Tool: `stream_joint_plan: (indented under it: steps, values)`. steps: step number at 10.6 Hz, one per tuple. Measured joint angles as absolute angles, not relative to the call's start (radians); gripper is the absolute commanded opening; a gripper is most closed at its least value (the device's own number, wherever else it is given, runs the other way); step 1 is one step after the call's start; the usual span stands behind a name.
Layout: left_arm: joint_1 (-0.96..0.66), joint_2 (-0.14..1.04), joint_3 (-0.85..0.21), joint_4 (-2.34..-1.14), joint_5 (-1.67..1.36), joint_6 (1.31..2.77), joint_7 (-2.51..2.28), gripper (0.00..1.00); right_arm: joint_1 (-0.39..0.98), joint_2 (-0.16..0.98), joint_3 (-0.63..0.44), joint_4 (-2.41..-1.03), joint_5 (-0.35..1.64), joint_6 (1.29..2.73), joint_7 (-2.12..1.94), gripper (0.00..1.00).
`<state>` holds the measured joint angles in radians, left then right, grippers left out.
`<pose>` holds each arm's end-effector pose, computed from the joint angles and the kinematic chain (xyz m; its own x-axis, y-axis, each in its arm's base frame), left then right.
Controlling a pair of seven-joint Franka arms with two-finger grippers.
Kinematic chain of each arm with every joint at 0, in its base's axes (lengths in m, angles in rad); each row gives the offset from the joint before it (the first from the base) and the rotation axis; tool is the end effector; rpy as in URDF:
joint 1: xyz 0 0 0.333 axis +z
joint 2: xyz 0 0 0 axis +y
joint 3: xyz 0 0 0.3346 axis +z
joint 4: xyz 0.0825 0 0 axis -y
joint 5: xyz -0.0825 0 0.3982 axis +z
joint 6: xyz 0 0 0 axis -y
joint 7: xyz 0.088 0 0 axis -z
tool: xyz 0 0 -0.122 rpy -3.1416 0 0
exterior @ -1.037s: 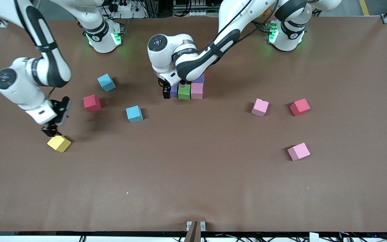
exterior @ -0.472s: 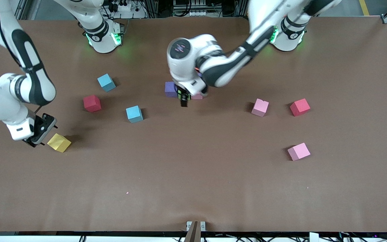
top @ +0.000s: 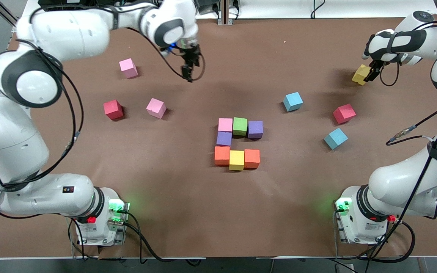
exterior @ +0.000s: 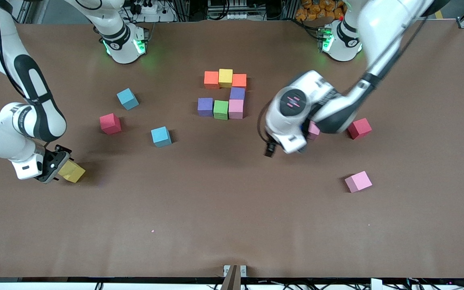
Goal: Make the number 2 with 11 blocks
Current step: 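Place purple beside green with the left gripper while the right gripper grasps yellow, then lift yellow with the right gripper while the left gripper grasps pink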
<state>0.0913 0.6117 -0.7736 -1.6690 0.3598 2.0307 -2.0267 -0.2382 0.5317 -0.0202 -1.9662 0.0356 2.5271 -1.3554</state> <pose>0.5800 -0.3591 0.3162 0.3110 0.9479 -0.0687 0.9440 -0.3165 -0.0936 0.6162 -0.1626 0.1913 0.4788 0.8777 0.0171 0.8773 -0.4791 0.0262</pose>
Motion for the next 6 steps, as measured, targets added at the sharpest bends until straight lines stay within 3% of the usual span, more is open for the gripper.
stream_joint_plan:
  steps: [2,3,4,5,6]
  values:
    - [0.213,0.603,-0.776,-1.681,0.362,2.031,-1.829,1.0,-0.237,0.534,-0.014,-1.946,0.064,2.447,-1.355,1.0]
    - [0.265,0.6,-0.777,-1.681,0.365,2.031,-1.741,1.0,-0.237,0.533,-0.013,-1.937,0.079,2.422,-1.355,0.95]
    - [0.314,0.598,-0.777,-1.68,0.369,2.032,-1.673,1.0,-0.237,0.534,-0.013,-1.936,0.091,2.417,-1.355,0.79]
    - [0.363,0.597,-0.777,-1.677,0.382,2.033,-1.602,1.0,-0.235,0.538,-0.012,-1.936,0.099,2.418,-1.356,0.46]
    - [0.404,0.598,-0.776,-1.677,0.402,2.033,-1.525,1.0,-0.228,0.541,-0.009,-1.936,0.099,2.422,-1.357,0.32]
